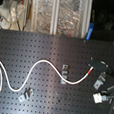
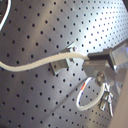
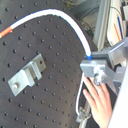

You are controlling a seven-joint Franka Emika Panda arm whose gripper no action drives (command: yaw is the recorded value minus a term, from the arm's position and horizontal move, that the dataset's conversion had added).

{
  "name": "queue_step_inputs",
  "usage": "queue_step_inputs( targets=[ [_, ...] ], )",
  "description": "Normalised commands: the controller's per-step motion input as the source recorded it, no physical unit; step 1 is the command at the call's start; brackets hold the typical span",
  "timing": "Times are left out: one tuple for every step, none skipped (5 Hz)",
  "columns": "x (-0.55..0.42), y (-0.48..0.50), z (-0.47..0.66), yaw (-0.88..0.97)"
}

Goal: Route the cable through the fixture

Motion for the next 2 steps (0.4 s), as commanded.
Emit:
queue_step_inputs(
  targets=[
    [-0.029, 0.03, 0.0, 0.0],
    [-0.005, -0.016, 0.0, 0.0]
  ],
)
